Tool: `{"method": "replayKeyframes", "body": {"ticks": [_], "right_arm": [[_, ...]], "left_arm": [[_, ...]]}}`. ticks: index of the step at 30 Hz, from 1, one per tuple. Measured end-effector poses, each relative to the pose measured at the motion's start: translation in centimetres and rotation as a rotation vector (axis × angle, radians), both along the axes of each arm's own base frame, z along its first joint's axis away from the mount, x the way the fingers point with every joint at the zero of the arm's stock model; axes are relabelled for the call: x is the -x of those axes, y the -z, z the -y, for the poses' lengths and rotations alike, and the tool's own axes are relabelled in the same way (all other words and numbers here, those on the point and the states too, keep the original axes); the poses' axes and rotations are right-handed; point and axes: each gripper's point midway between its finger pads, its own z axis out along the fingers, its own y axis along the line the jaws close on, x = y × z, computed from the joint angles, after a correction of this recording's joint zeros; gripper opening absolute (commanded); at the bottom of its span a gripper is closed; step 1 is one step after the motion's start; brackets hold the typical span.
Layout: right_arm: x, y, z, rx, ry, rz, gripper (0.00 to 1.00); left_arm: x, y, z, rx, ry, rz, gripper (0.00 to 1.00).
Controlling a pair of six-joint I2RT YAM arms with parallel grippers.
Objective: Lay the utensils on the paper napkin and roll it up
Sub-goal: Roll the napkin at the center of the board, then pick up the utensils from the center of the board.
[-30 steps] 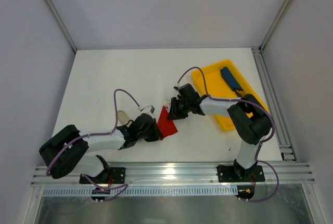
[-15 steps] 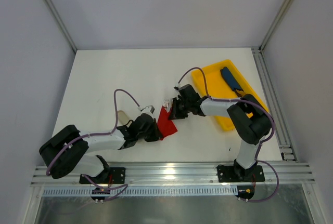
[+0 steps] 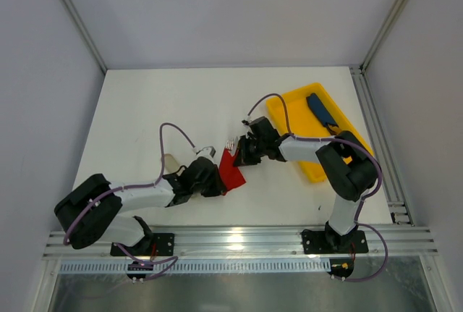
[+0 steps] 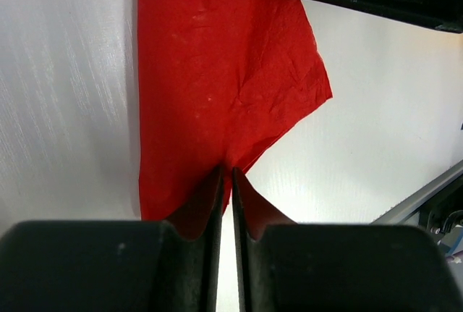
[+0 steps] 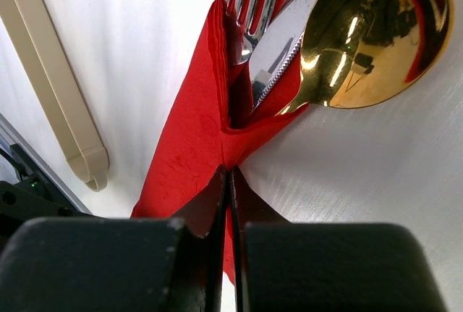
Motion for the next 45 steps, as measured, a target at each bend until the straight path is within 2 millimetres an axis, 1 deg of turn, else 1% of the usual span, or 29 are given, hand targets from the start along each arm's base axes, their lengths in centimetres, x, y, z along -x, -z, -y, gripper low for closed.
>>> {"method": "replayKeyframes", "body": {"ticks": [1, 4, 8, 10, 11, 13, 16, 20, 21, 22, 23, 27, 30, 33, 34, 37, 41, 45], "right_arm": [[0.0, 0.0, 0.0, -0.001, -0.001, 0.000, 0.04], [0.0, -0.1, -0.1, -0.005, -0.005, 0.002, 0.04], [0.0, -0.1, 0.0, -0.008, -0.008, 0.001, 0.04], [0.0, -0.1, 0.0, -0.007, -0.009, 0.001, 0.04], [0.0, -0.1, 0.0, -0.007, -0.009, 0.001, 0.04], [0.0, -0.1, 0.0, -0.006, -0.011, 0.001, 0.03], [0.0, 0.0, 0.1, -0.005, -0.013, -0.001, 0.04], [0.1, 0.0, 0.2, -0.004, -0.013, -0.006, 0.03], [0.1, 0.0, 0.2, -0.005, -0.014, -0.007, 0.04], [0.1, -0.1, 0.2, -0.005, -0.017, -0.006, 0.04], [0.1, -0.1, 0.2, -0.006, -0.019, -0.006, 0.03], [0.1, -0.1, 0.2, -0.008, -0.022, -0.005, 0.04], [0.0, -0.2, 0.3, -0.007, -0.024, -0.009, 0.03], [0.1, -0.2, 0.4, -0.003, -0.026, -0.015, 0.04], [0.1, -0.2, 0.4, -0.002, -0.027, -0.017, 0.04], [0.2, -0.3, 0.5, 0.002, -0.030, -0.024, 0.04], [0.2, -0.6, 0.6, 0.010, -0.030, -0.036, 0.04], [0.0, -1.5, 0.5, 0.008, -0.032, -0.032, 0.04]], "left_arm": [[0.0, -0.1, 0.0, -0.002, 0.000, -0.001, 0.14], [-0.1, -0.4, 0.0, -0.011, 0.001, 0.003, 0.28], [-0.4, -0.9, -0.1, -0.032, 0.006, 0.015, 0.40], [-0.7, -1.4, 0.0, -0.040, 0.004, 0.026, 0.46], [-0.9, -1.7, 0.0, -0.042, 0.005, 0.035, 0.52], [-1.3, -2.6, 0.1, -0.049, 0.004, 0.053, 0.56], [-2.0, -4.0, 0.4, -0.048, 0.003, 0.085, 0.58], [-2.7, -5.2, 0.7, -0.051, 0.000, 0.112, 0.58], [-2.9, -5.4, 0.7, -0.052, 0.001, 0.119, 0.56], [-3.0, -5.6, 0.8, -0.054, 0.002, 0.123, 0.52], [-3.1, -5.7, 0.8, -0.055, 0.000, 0.128, 0.51], [-3.8, -6.4, 0.7, -0.051, -0.006, 0.132, 0.50], [-4.7, -6.9, 0.5, -0.036, -0.027, 0.124, 0.52], [-5.5, -6.9, -0.2, -0.025, -0.055, 0.108, 0.54], [-5.8, -6.8, -0.6, -0.022, -0.067, 0.100, 0.57], [-6.3, -6.8, -1.1, -0.016, -0.089, 0.087, 0.61], [-6.3, -6.5, -1.1, -0.004, -0.096, 0.063, 0.61], [-5.9, -5.7, -0.8, -0.005, -0.086, 0.027, 0.61]]}}
